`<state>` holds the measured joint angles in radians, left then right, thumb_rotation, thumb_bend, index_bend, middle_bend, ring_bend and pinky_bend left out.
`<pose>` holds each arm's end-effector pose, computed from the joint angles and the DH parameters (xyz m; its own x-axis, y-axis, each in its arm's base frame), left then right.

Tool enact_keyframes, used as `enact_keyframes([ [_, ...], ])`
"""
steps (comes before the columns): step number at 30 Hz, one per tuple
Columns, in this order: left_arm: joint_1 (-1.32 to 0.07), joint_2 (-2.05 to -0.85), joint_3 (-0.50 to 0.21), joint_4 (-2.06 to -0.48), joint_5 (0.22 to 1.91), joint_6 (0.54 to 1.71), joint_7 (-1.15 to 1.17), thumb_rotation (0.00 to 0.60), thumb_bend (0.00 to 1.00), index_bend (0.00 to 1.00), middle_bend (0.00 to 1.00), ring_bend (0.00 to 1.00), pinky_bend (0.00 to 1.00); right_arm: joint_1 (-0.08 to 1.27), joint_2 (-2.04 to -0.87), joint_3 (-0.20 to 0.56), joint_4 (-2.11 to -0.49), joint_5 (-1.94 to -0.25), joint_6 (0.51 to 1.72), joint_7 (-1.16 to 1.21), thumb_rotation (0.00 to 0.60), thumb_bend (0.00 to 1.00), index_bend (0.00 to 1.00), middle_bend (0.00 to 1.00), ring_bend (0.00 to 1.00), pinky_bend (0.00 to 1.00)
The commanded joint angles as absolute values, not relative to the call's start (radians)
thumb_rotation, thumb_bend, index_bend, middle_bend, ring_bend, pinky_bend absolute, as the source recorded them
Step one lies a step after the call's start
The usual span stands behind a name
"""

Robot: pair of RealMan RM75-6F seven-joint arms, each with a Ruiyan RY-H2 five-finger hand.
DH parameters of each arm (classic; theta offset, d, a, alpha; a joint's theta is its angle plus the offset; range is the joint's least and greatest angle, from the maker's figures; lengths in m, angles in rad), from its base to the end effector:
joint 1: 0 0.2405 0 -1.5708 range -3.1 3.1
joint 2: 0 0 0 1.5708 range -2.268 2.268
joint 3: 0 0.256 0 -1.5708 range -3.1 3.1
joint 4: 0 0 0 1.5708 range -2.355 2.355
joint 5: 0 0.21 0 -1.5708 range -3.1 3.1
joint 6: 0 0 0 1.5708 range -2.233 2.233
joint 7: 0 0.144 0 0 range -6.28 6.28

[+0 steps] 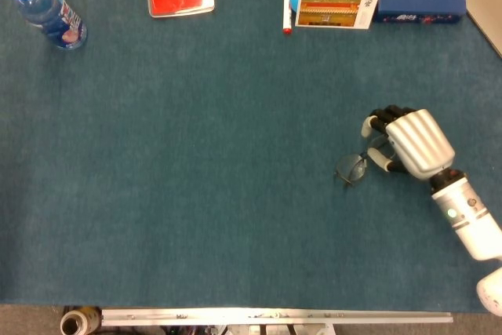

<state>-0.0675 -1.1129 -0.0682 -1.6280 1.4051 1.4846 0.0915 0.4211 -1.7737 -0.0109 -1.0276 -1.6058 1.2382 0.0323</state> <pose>-0.3224 0.1785 0.1672 0.4600 0.0006 0.8879 0.8835 0.0991 -0.4578 -0.2482 -0.2575 -0.0564 0.4079 -0.1856 0.8940 -0.8567 -0.4164 0.3044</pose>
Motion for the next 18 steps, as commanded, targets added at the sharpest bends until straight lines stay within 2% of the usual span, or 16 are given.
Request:
enact_keyframes([
  [1, -0.067, -1.112, -0.068, -1.628, 1.405, 1.484, 0.091, 0.6, 0.24, 0.56, 0.57, 0.44, 0.53, 0.422, -1.777, -0.011, -1.023, -1.605, 1.236, 0.032, 0.6, 0.25, 0.49, 0.48, 0.41, 0.59],
  [18, -0.066, -1.11, -0.069, -1.632, 1.401, 1.482, 0.093, 0.6, 0.24, 0.56, 0.57, 0.44, 0.53, 0.422, -1.781, -0.012, -1.001, -1.602, 1.236, 0.043, 0.6, 0.25, 0.49, 0.48, 0.4, 0.59],
])
